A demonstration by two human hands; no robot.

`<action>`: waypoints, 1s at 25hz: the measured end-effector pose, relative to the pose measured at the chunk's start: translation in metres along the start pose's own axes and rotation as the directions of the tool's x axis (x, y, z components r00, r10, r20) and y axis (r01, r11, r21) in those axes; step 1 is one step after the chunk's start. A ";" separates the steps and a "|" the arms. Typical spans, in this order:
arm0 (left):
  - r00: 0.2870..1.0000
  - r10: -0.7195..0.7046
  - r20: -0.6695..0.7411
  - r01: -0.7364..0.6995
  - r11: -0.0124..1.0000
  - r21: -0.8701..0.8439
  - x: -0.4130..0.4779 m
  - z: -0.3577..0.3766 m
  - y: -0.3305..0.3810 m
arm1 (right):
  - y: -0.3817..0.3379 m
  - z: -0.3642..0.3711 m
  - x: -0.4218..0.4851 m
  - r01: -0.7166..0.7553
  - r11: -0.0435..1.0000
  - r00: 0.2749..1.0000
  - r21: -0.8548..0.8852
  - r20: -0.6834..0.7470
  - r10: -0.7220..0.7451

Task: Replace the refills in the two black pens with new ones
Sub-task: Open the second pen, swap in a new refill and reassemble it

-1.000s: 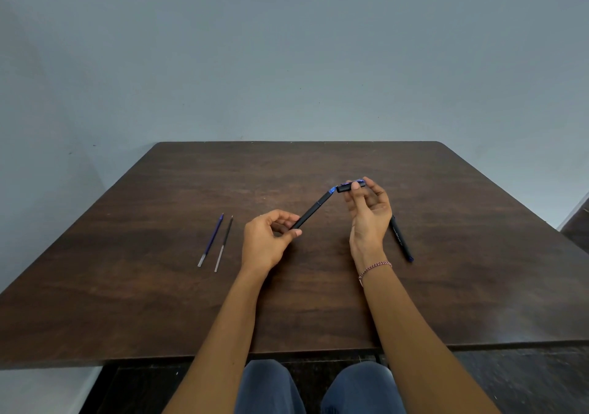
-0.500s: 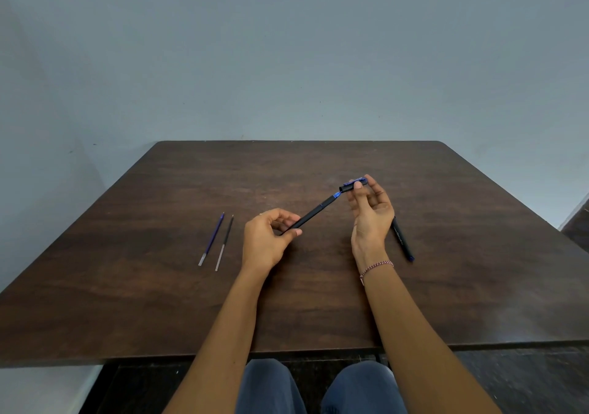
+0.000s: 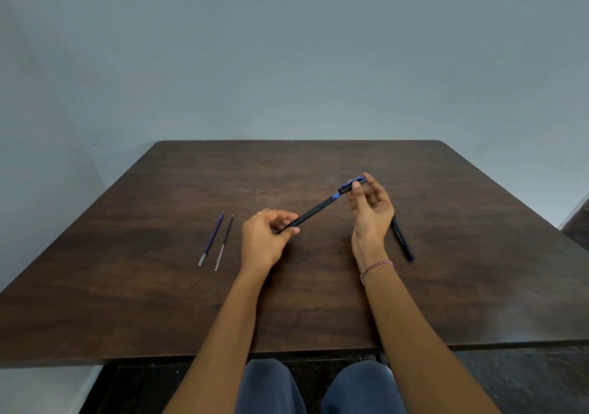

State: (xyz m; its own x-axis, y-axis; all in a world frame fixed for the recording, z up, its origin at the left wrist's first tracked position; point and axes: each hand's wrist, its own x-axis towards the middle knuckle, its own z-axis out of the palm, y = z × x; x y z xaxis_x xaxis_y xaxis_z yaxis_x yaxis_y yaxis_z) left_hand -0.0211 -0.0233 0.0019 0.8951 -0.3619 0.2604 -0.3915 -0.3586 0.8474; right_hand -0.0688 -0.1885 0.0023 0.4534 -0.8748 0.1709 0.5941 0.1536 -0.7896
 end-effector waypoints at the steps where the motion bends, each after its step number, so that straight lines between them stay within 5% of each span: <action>1: 1.000 0.004 -0.005 -0.004 1.000 0.000 0.000 0.000 0.000 | 0.001 0.000 0.000 -0.001 1.000 1.000 -0.007 -0.002 0.001; 25: 0.995 0.074 -0.067 -0.075 0.997 -0.007 -0.003 0.000 0.003 | -0.001 0.006 -0.012 -0.015 0.970 0.969 -0.243 0.236 0.074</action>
State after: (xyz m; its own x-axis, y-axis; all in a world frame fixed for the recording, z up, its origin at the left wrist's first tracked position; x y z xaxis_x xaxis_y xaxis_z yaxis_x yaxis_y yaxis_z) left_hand -0.0249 -0.0229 0.0036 0.8759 -0.3293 0.3526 -0.4556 -0.3243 0.8290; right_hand -0.0710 -0.1751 0.0046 0.6399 -0.7280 0.2460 0.4077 0.0503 -0.9117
